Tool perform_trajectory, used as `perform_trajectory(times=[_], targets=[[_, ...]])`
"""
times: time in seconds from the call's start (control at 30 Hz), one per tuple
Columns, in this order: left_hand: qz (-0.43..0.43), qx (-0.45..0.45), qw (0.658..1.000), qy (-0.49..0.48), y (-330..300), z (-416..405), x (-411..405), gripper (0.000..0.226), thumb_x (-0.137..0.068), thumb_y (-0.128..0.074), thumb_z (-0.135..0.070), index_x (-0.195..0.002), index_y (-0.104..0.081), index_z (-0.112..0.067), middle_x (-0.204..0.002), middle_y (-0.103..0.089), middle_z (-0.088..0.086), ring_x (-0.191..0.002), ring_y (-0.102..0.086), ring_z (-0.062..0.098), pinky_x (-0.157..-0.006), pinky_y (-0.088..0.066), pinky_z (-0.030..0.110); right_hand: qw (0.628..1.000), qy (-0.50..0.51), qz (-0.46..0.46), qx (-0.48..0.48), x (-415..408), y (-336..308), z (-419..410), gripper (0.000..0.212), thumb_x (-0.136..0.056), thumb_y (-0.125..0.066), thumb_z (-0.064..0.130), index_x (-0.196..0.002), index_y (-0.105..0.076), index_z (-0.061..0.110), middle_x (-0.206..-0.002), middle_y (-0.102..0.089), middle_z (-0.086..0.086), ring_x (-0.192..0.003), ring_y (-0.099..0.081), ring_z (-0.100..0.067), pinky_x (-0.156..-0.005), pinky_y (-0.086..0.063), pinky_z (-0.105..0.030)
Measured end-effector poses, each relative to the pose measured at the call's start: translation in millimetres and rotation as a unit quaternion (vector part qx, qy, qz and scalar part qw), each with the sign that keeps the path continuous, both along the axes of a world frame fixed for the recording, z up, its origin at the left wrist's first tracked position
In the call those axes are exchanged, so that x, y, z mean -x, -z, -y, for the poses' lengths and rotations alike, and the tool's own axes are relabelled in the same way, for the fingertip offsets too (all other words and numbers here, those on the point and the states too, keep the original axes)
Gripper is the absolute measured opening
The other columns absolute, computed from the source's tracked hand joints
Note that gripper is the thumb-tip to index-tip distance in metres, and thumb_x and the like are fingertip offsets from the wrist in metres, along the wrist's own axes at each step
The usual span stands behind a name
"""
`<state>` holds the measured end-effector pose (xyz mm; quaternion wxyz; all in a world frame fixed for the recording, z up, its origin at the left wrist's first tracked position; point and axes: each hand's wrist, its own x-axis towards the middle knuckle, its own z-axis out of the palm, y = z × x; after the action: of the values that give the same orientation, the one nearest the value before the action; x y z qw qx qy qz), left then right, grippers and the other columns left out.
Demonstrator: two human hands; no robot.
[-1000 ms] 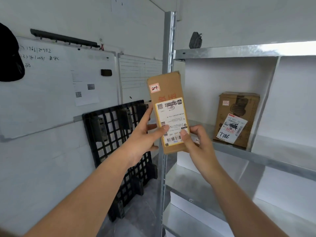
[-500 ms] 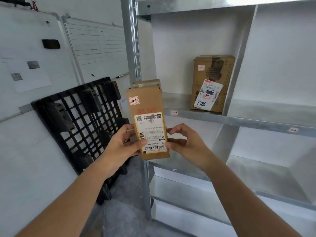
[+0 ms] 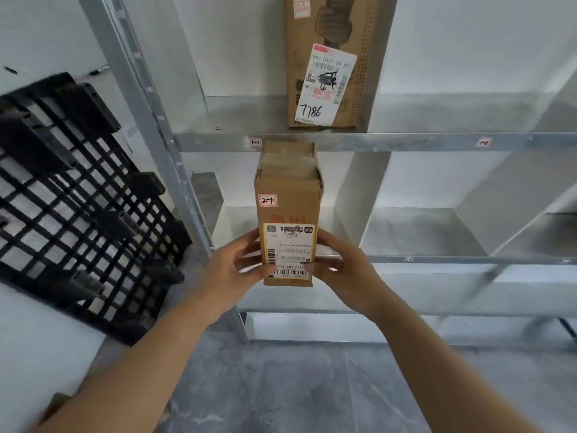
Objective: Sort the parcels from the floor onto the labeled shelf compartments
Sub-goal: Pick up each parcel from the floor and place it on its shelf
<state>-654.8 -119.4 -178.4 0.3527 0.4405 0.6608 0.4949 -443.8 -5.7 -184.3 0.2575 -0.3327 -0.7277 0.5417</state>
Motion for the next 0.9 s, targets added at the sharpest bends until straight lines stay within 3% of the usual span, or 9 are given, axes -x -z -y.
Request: perform_trajectory(times=[0.2,0.3,0.5,0.77,0.9], targets=[[-0.011,0.016,1.0,0.011,53,-52,-33,0.066,-0.087,-0.082,-0.007,-0.145,-0.057,-0.024,-0.126,-0.074,-0.007,-0.117,-0.07,0.014,-0.106,-0.055,0.047,0.998,0.022,0.049,0.021,-30,53,-40,0.076,-0.101,-0.06,-0.002,-0.148,-0.045,0.056,-0.137,-0.063,0.016,-0.124,-0.066,-0.025,-0.105,-0.052,-0.059],[0.001,0.013,1.0,0.013,82,-81,-45,0.066,-0.086,-0.081,-0.004,-0.145,-0.057,-0.024,-0.125,-0.075,-0.006,-0.117,-0.071,0.014,-0.105,-0.056,0.045,0.998,0.027,0.058,0.015,-42,80,-66,0.077,-0.102,-0.058,0.001,-0.148,-0.041,0.06,-0.138,-0.063,0.014,-0.124,-0.066,-0.023,-0.106,-0.054,-0.05],[0.023,0.008,1.0,0.014,142,-127,-47,0.067,-0.085,-0.08,0.002,-0.144,-0.058,-0.02,-0.124,-0.076,-0.001,-0.114,-0.072,0.018,-0.103,-0.057,0.044,0.996,0.046,0.078,0.024,-47,130,-105,0.073,-0.103,-0.057,0.003,-0.152,-0.04,0.054,-0.138,-0.064,0.018,-0.118,-0.069,-0.014,-0.108,-0.049,-0.054],[0.009,0.019,0.999,0.038,197,-162,-30,0.07,-0.085,-0.082,-0.002,-0.147,-0.056,-0.022,-0.125,-0.075,-0.005,-0.114,-0.072,0.014,-0.102,-0.058,0.043,0.994,0.071,0.072,0.029,-36,181,-128,0.068,-0.103,-0.056,0.001,-0.153,-0.044,0.047,-0.127,-0.068,0.026,-0.11,-0.072,-0.007,-0.097,-0.058,-0.046],[0.004,0.012,0.999,0.039,208,-171,-23,0.071,-0.084,-0.083,-0.001,-0.147,-0.056,-0.022,-0.127,-0.074,-0.005,-0.117,-0.071,0.013,-0.102,-0.058,0.041,0.993,0.085,0.07,0.031,-31,190,-135,0.064,-0.104,-0.056,0.002,-0.152,-0.046,0.042,-0.124,-0.072,0.023,-0.109,-0.072,-0.004,-0.105,-0.053,-0.044]])
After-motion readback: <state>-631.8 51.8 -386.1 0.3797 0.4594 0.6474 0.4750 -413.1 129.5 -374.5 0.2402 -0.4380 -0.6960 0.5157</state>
